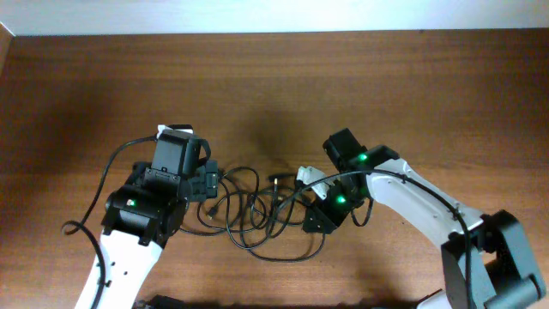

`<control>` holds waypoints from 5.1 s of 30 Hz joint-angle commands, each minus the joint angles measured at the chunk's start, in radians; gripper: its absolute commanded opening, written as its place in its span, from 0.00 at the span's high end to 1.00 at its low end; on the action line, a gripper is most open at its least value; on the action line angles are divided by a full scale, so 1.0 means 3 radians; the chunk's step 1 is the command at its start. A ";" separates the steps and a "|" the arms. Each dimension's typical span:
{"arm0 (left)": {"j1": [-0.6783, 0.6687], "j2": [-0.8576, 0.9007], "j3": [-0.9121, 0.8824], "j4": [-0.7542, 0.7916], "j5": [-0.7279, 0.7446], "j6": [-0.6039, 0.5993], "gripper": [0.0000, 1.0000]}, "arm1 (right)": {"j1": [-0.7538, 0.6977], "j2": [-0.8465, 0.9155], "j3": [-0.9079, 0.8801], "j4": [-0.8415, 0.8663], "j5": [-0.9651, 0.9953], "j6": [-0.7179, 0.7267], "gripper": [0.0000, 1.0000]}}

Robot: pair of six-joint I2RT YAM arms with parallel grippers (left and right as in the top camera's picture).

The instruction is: Untangle cables

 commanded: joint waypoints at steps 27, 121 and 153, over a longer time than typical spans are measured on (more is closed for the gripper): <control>0.0025 0.0005 0.0070 -0.0003 -0.0022 0.0064 0.01 | -0.0458 -0.1130 0.1026 -0.1099 -0.0003 0.0548 0.96; 0.0020 0.0093 0.0070 0.0140 0.1598 0.0445 0.01 | -0.0460 -0.2294 0.1871 0.0528 0.3207 0.1701 0.96; -0.1058 0.1562 0.0070 0.0387 0.2530 -0.0473 0.01 | -0.0460 -0.2289 0.1871 0.0427 0.3189 0.1787 0.96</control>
